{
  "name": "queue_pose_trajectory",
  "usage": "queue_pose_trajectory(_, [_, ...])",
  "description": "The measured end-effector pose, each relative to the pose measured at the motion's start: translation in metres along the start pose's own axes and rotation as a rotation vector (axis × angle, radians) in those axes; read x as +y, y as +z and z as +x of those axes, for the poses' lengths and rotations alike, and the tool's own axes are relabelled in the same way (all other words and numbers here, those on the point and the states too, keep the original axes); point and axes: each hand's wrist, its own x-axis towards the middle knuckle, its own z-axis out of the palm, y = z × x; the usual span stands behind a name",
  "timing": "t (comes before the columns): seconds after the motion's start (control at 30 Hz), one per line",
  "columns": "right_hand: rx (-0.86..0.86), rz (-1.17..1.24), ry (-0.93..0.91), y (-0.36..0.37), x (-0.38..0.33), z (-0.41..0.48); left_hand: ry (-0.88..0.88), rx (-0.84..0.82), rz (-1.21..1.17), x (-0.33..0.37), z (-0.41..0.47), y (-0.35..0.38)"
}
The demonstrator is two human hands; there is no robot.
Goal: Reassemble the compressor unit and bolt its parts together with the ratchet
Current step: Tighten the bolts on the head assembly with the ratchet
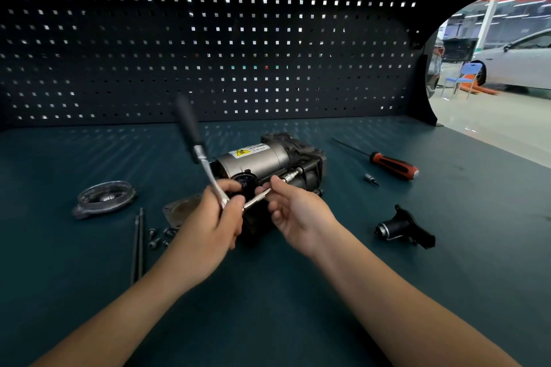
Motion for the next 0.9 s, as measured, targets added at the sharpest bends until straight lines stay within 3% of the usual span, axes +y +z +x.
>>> queue_pose_trajectory(0.1, [-0.009, 0.038, -0.007, -0.001, 0.002, 0.001, 0.525, -0.103, 0.739, -0.007, -0.001, -0.010])
queue_pose_trajectory(0.17, [-0.024, 0.018, -0.005, -0.001, 0.002, 0.000, 0.695, -0.094, 0.981, -0.012, 0.001, -0.014])
queue_pose_trajectory(0.23, [-0.026, 0.012, 0.000, -0.002, 0.002, 0.000, 0.569, -0.100, 0.852, -0.009, -0.001, -0.014])
queue_pose_trajectory(0.37, [-0.042, 0.066, 0.017, -0.001, 0.000, -0.001, -0.097, 0.029, -0.136, -0.001, 0.006, 0.003])
queue_pose_trajectory(0.43, [-0.012, 0.047, -0.002, -0.002, 0.000, 0.001, -0.383, 0.023, -0.486, 0.005, 0.012, 0.003])
queue_pose_trajectory(0.47, [0.010, 0.028, -0.018, -0.003, 0.001, 0.002, -0.435, -0.014, -0.563, 0.008, 0.012, 0.001])
queue_pose_trajectory(0.53, [0.061, -0.018, -0.047, -0.002, 0.003, 0.005, -0.365, -0.064, -0.441, 0.008, 0.009, -0.001])
queue_pose_trajectory(0.63, [0.081, -0.103, -0.046, -0.005, 0.002, 0.005, 0.145, -0.086, 0.316, 0.001, 0.002, -0.007])
queue_pose_trajectory(0.7, [0.039, -0.350, -0.050, -0.013, -0.006, 0.004, 0.399, -0.108, 0.761, -0.005, -0.001, -0.011])
queue_pose_trajectory(0.8, [0.152, -0.752, -0.240, -0.034, -0.021, 0.008, 0.315, -0.087, 0.685, -0.006, -0.002, -0.014])
queue_pose_trajectory(0.9, [0.526, -0.846, -0.619, -0.055, -0.032, 0.020, 0.243, -0.047, 0.489, -0.018, 0.001, -0.011])
